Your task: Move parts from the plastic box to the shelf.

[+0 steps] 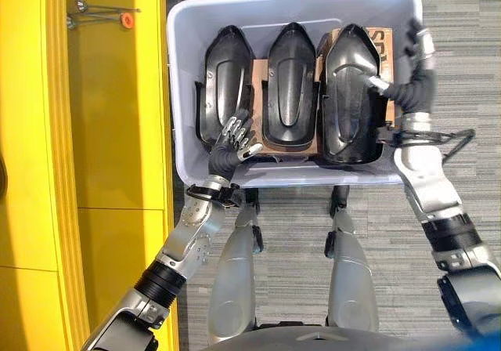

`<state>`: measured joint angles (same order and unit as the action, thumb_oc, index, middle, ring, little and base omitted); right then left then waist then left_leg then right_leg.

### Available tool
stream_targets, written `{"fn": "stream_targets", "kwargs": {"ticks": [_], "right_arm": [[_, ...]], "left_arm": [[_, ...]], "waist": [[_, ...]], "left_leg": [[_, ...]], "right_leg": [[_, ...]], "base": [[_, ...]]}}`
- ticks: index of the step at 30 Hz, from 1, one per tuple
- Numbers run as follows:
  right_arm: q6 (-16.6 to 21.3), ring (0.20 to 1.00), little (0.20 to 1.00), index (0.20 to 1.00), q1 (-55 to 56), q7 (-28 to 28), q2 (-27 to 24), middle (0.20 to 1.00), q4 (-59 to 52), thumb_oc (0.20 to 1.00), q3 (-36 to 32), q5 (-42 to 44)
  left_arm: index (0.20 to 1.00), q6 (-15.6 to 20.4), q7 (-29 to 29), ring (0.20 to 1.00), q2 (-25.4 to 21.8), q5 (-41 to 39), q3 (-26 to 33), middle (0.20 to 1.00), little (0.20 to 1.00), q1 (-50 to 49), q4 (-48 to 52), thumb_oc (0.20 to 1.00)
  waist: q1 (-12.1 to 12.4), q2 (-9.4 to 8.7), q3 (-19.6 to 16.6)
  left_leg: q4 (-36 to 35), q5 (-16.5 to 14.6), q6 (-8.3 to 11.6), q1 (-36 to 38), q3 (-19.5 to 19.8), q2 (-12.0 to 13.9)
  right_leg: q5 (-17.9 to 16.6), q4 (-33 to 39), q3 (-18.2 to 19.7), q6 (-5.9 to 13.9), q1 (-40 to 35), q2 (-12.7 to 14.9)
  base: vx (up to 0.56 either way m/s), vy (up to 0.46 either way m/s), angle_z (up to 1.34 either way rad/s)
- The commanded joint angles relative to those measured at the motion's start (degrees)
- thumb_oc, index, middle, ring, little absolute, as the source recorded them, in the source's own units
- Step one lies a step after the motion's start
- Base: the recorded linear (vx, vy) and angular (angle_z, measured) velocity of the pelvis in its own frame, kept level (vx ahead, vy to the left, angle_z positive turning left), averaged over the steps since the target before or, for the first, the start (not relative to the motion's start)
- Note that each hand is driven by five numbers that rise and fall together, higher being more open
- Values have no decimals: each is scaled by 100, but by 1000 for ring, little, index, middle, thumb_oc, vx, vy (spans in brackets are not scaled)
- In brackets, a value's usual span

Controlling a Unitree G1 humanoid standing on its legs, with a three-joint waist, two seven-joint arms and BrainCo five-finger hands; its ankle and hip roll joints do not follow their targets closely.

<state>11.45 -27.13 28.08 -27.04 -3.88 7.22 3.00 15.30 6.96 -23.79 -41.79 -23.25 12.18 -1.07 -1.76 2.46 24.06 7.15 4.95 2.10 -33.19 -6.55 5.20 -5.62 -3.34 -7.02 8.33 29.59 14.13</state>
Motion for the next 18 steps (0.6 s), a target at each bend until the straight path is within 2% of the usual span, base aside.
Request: {"fn": "stream_targets", "kwargs": {"ticks": [1,7,18], "right_arm": [[309,1000,1000,1000,-24,91,88,1000,290,1000,286,-234],[352,1000,1000,1000,246,112,131,1000,-54,1000,281,-399],[273,1000,1000,1000,577,297,267,1000,473,1000,251,-253]], "left_arm": [[1000,171,42,1000,-154,145,128,1000,1000,-62,451,1000],[1000,194,114,1000,-137,219,214,1000,1000,-113,513,1000],[1000,278,253,1000,-100,292,221,1000,1000,-125,488,1000]], "waist": [[40,-204,-282],[-9,-229,-257],[-64,-219,-213]], "left_leg": [[588,-336,329,-219,256,236],[605,-331,343,-230,238,249],[662,-344,341,-301,222,258]], "right_leg": [[-72,-522,412,68,352,43],[-61,-535,429,66,368,26],[-71,-558,448,65,435,18]], "base": [[0,0,0],[0,0,0],[0,0,0]]}}
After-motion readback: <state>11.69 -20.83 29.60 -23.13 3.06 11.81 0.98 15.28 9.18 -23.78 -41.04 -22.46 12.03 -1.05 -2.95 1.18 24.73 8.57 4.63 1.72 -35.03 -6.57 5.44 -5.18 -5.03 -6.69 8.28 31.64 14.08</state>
